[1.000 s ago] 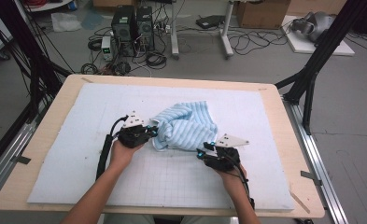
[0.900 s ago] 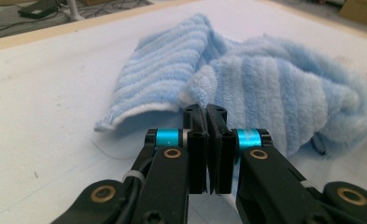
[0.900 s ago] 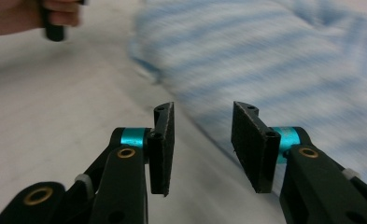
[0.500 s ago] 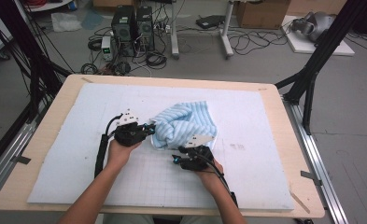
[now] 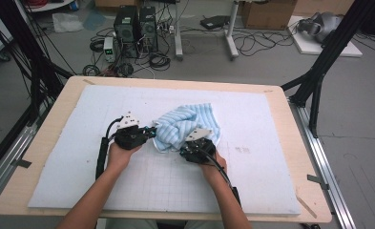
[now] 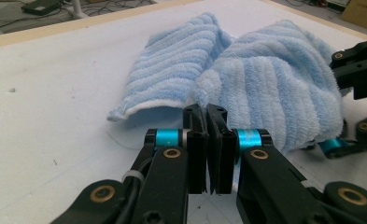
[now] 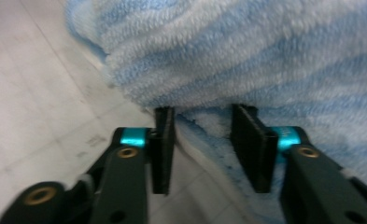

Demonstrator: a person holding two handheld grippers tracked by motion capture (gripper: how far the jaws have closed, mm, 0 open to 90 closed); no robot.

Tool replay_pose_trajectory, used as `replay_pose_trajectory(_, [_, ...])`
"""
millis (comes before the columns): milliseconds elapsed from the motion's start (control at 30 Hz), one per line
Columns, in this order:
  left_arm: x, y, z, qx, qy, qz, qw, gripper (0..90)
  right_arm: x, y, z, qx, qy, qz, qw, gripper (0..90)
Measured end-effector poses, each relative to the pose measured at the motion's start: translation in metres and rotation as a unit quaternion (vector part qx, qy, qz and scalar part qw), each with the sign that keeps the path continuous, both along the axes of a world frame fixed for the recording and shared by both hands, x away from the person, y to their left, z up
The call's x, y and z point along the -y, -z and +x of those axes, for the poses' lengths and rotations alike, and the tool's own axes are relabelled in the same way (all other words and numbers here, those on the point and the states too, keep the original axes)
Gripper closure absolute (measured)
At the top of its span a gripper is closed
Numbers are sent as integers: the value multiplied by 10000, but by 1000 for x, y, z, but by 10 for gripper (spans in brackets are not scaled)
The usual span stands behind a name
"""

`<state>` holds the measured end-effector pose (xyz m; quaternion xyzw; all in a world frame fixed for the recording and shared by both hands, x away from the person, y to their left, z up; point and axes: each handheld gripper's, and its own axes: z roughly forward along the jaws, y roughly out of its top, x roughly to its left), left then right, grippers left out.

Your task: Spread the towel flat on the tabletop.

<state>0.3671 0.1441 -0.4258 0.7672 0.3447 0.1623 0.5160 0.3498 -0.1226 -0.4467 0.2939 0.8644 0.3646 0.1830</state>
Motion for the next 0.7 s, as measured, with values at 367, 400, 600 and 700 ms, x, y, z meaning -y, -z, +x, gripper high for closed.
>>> replay_pose_trajectory(367, [-11,-2,-3,-19,-2,-161,9999,866,46,-23,-8,-517,-720,185,9959,858])
replay_pose_trajectory(400, [-11,-2,-4,-19,17,-155,9999,866,55,-27,-11,-560,-772,257,9951,858])
replay_pose_trajectory(600, [7,3,-6,-56,409,82,9991,866,106,-40,-21,-678,-741,812,9916,861])
replay_pose_trajectory(700, [13,6,-6,5,324,205,9993,862,120,-39,-18,-482,-60,411,9980,872])
